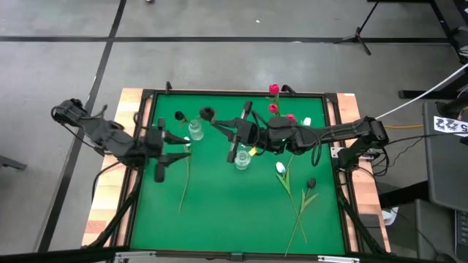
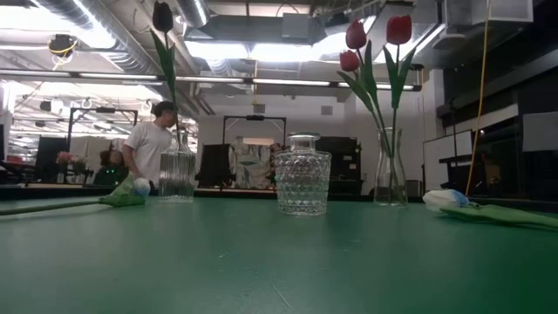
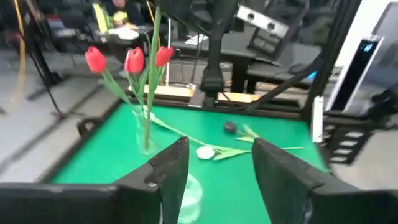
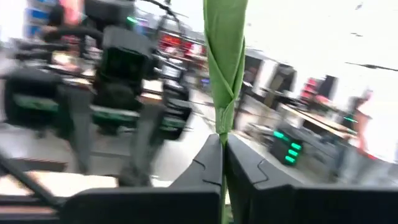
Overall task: Sort flowers into vase by color
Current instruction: Put the left black tulip into the left transparent vase
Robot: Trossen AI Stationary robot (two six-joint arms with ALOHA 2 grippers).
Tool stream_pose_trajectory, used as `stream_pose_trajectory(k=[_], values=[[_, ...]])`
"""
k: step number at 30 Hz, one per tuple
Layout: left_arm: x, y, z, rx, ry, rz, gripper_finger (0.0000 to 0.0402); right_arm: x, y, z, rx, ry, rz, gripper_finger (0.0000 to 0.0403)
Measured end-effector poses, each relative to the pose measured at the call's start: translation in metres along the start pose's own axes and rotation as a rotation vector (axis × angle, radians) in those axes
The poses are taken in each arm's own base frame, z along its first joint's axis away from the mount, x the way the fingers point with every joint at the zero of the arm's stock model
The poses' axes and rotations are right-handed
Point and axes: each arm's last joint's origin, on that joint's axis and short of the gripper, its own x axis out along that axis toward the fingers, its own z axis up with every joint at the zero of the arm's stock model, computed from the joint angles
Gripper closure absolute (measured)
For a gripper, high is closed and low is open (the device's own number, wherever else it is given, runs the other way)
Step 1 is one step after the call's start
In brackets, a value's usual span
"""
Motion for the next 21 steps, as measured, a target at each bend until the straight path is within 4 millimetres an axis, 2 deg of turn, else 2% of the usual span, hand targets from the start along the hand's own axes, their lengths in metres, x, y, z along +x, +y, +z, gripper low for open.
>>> stream_pose_trajectory(k=[5, 11, 14, 21], values=[[-0.025, 0.009, 0.005, -0.097, -0.038, -0.063, 0.0219, 0.012, 0.016, -0.015, 0.064, -0.010, -0.004, 0.0401], [-0.042, 0.019, 0.008, -0.097, -0.073, -0.080, 0.0231, 0.034, 0.037, -0.052, 0.143, 0.027, 0.007, 0.0402], [-0.046, 0.024, 0.007, -0.090, -0.074, -0.048, 0.0238, 0.044, 0.038, -0.068, 0.151, 0.023, -0.016, 0.0402], [-0.051, 0.029, 0.004, -0.074, -0.059, -0.026, 0.0250, 0.071, 0.019, -0.106, 0.201, -0.037, -0.113, 0.0402]])
